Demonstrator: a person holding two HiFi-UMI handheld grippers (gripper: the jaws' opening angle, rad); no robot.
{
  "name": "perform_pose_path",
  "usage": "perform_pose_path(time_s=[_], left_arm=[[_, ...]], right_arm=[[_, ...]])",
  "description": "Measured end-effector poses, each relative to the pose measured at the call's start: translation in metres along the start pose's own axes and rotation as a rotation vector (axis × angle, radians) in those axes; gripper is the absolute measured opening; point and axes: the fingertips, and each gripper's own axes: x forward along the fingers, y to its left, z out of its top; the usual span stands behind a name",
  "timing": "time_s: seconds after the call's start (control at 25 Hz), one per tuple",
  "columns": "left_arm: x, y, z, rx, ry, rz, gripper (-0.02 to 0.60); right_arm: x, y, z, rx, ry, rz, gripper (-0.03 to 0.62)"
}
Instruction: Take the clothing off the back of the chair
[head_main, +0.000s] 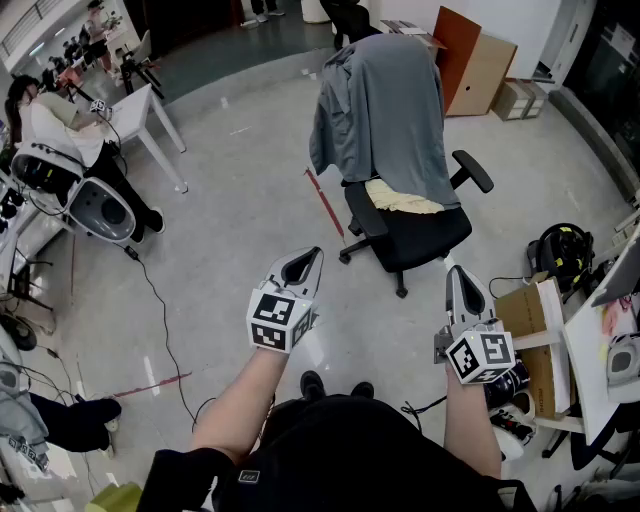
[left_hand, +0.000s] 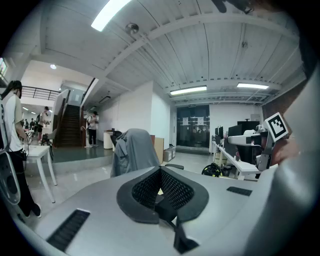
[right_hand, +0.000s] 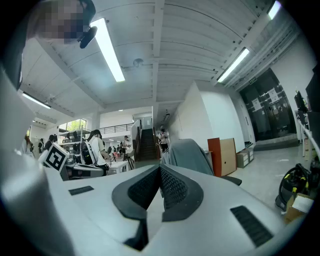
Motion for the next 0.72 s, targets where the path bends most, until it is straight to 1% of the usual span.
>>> perform_pose_path(time_s=[0.2,0.36,0.6,0.72], left_arm=[[0.002,-0.019,0.007,0.007,0.007,0.005,0.003],[0.005,-0.037,0.017,0.014,0.004,0.017,0.003],[0.009,-0.08,0.024,0.033,-0.004,-0.005,0.003],[0.011,-0.089,0.024,0.035,0.005,-0.01,0.003]], right_arm=[[-0.013,-0.017,0.0,0.003,0.006,-0.012,0.006],[-0.025,-0.029,0.004,0.029,-0.002,0.004,0.006],[-0.052,-0.044,0.002,0.059,-0.014,0.027,0.006],[-0.059,-0.048,-0.005,0.079,-0.001,0.03,0.006]])
